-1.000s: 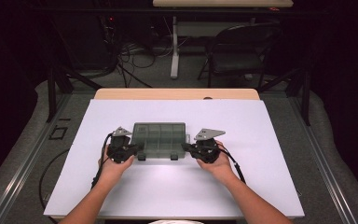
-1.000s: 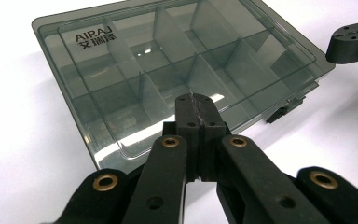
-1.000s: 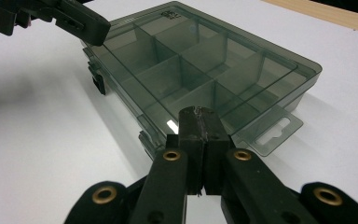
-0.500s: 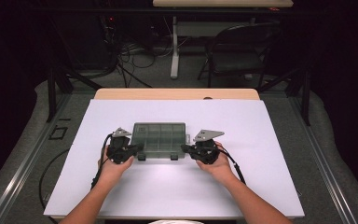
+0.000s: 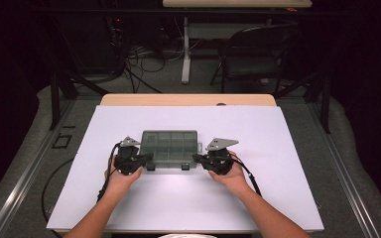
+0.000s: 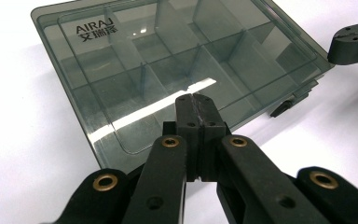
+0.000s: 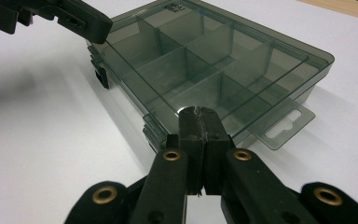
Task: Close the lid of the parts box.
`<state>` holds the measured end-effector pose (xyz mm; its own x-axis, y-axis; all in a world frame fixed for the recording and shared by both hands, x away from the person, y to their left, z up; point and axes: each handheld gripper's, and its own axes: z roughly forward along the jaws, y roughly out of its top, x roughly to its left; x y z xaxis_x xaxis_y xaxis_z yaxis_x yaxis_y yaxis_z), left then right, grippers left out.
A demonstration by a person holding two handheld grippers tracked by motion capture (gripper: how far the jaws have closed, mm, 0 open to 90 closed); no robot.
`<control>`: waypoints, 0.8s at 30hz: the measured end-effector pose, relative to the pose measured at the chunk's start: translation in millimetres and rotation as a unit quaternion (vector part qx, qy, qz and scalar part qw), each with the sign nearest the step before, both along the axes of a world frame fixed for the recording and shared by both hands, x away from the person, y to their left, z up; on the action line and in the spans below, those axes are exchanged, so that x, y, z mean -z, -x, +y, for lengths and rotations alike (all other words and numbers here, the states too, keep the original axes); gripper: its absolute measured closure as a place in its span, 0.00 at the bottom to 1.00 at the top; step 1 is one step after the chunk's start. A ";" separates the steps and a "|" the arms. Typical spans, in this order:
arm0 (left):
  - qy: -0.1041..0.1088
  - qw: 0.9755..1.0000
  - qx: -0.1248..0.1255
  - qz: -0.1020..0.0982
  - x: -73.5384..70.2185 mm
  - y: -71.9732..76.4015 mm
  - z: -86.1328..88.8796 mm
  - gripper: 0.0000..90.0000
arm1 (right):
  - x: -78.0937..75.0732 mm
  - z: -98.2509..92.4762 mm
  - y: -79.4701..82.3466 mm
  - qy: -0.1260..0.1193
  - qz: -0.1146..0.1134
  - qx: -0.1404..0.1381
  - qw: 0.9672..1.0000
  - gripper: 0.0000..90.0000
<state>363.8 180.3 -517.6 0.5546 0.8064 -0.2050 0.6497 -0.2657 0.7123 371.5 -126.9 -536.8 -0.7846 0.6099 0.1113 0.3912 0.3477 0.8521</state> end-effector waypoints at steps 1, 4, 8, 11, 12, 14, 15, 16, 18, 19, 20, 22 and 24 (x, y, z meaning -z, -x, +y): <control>0.001 1.000 0.000 0.001 -0.1 0.2 0.1 1.00 | -0.4 0.0 0.3 0.000 0.001 0.000 1.000 0.98; 0.003 1.000 0.003 0.000 -1.1 0.7 1.2 0.96 | -1.7 -1.2 1.8 -0.001 0.003 0.002 1.000 0.94; 0.011 1.000 0.001 -0.010 -5.6 3.5 5.5 0.88 | -4.7 -6.2 4.2 -0.002 0.009 0.016 1.000 0.83; 0.017 1.000 -0.002 -0.024 -7.8 5.4 10.3 0.77 | -6.7 -12.6 5.4 -0.006 0.016 0.031 0.999 0.75; 0.016 0.999 -0.003 -0.032 -8.0 6.1 12.0 0.74 | -7.6 -14.9 6.0 -0.006 0.014 0.037 0.999 0.71; 0.014 0.999 -0.008 -0.044 -8.2 7.5 14.9 0.67 | -9.8 -19.3 7.3 0.001 0.009 0.048 0.999 0.65; 0.015 0.999 -0.010 -0.044 -8.3 8.2 16.7 0.65 | -10.9 -21.5 8.4 -0.002 0.008 0.050 0.999 0.63; 0.015 0.999 -0.010 -0.046 -8.3 8.5 18.9 0.63 | -12.1 -23.9 9.3 -0.006 0.007 0.053 0.999 0.60; 0.017 0.999 -0.017 -0.047 -7.8 9.5 23.2 0.58 | -13.8 -28.1 11.2 -0.011 0.005 0.058 0.998 0.56; 0.018 0.999 -0.020 -0.047 -7.6 9.8 25.5 0.55 | -14.5 -30.5 12.0 -0.007 0.001 0.061 0.998 0.55; 0.015 0.998 -0.025 -0.048 -7.6 10.3 28.2 0.54 | -15.0 -32.8 13.1 -0.003 -0.003 0.065 0.998 0.53; 0.012 0.998 -0.033 -0.060 -7.3 11.0 34.1 0.49 | -15.6 -37.3 15.0 0.003 -0.009 0.074 0.997 0.49; 0.009 0.996 -0.042 -0.072 -7.1 11.6 40.5 0.45 | -15.7 -42.1 16.6 0.006 -0.008 0.081 0.997 0.48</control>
<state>352.2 220.9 -510.5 0.5104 0.8478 -0.1438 0.5600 -0.2007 0.8038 354.9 -169.1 -521.1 -0.6769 0.7303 0.0925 0.4301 0.2903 0.8548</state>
